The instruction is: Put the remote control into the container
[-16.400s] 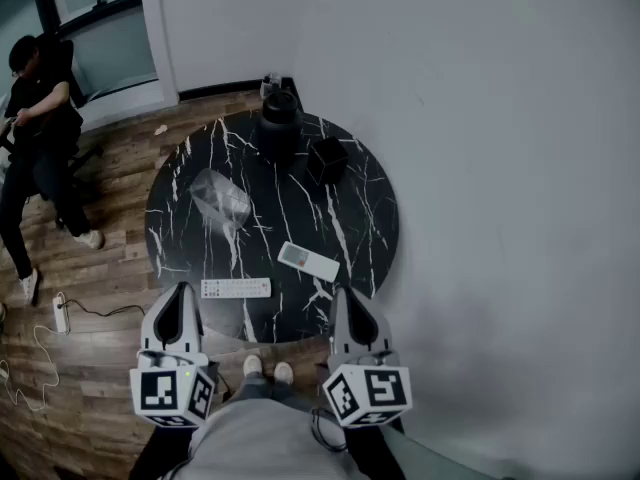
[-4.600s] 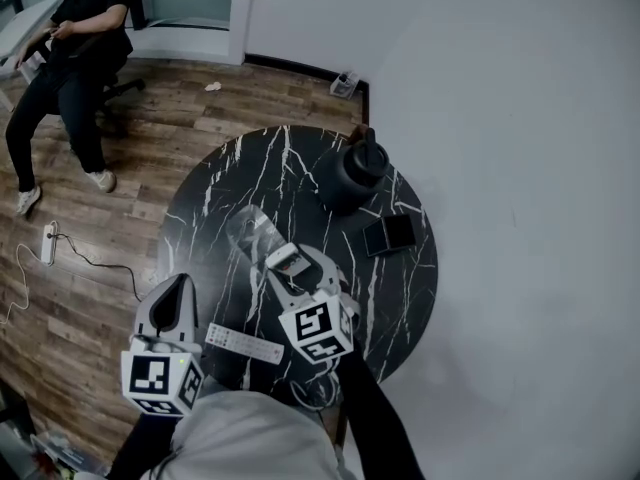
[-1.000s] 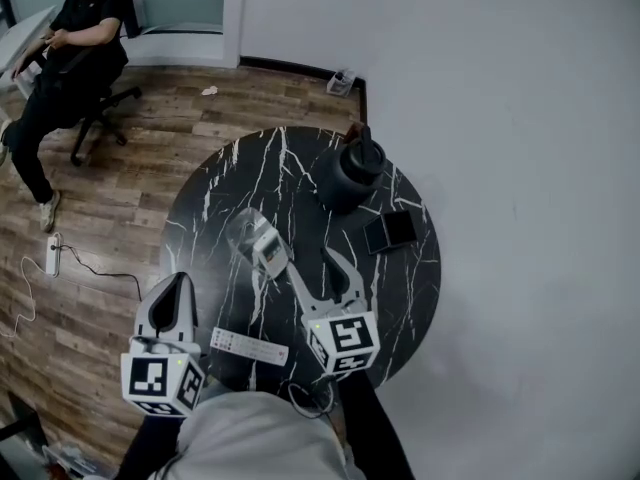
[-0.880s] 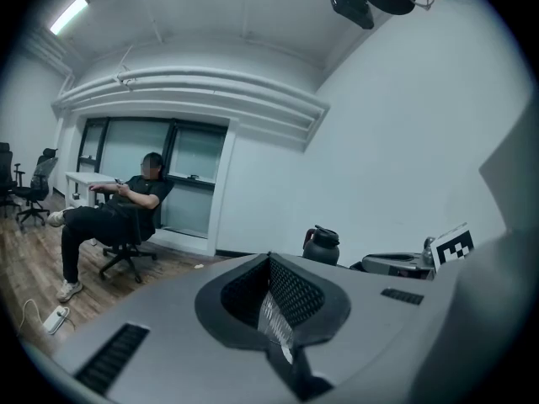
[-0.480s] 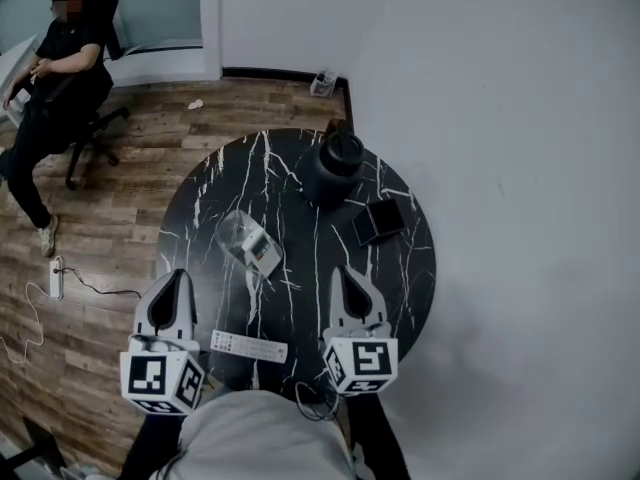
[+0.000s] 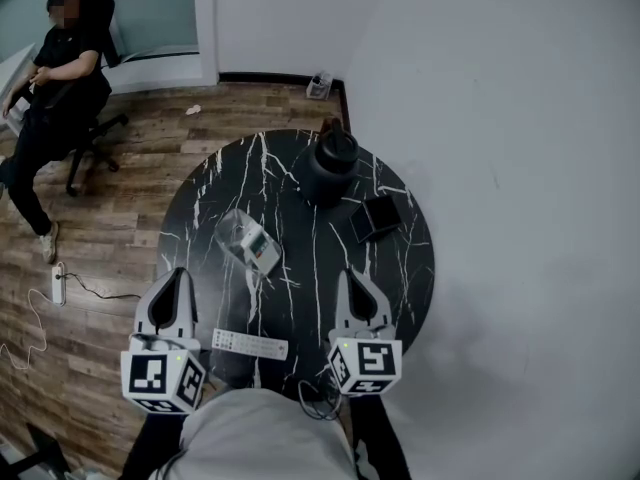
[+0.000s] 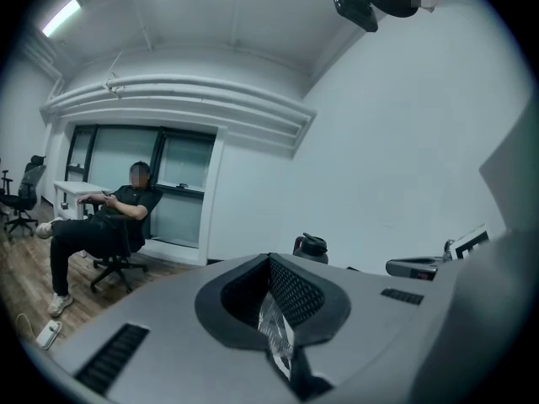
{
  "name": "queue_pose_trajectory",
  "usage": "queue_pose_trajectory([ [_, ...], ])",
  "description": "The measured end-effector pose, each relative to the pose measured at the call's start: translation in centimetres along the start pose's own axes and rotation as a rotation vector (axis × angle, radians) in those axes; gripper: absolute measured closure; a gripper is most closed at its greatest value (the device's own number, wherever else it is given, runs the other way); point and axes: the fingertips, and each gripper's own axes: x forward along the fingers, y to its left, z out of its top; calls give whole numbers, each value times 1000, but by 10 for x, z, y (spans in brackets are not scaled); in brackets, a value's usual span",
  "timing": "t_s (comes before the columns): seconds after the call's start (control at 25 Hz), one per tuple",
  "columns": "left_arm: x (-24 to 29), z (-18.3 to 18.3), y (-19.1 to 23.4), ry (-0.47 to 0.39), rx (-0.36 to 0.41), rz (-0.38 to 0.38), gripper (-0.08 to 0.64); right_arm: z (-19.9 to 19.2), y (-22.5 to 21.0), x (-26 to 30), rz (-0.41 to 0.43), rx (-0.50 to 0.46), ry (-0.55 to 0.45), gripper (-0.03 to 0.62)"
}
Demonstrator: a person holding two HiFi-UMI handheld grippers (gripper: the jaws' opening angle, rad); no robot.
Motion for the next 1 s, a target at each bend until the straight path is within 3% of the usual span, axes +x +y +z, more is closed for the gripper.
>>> queue_pose_trajectory([
  [0.68,-10,-4,1,-15,24,6,551,1,14,-4,33,-15,-4,588],
  [0.8,-9,-8,-2,-7,33,-47,549,2,17,-4,42,-10,-11,588],
  [1.0,-7,-32,-10,77,122,-219,549,1,19,-7,50,-2,-12,588],
])
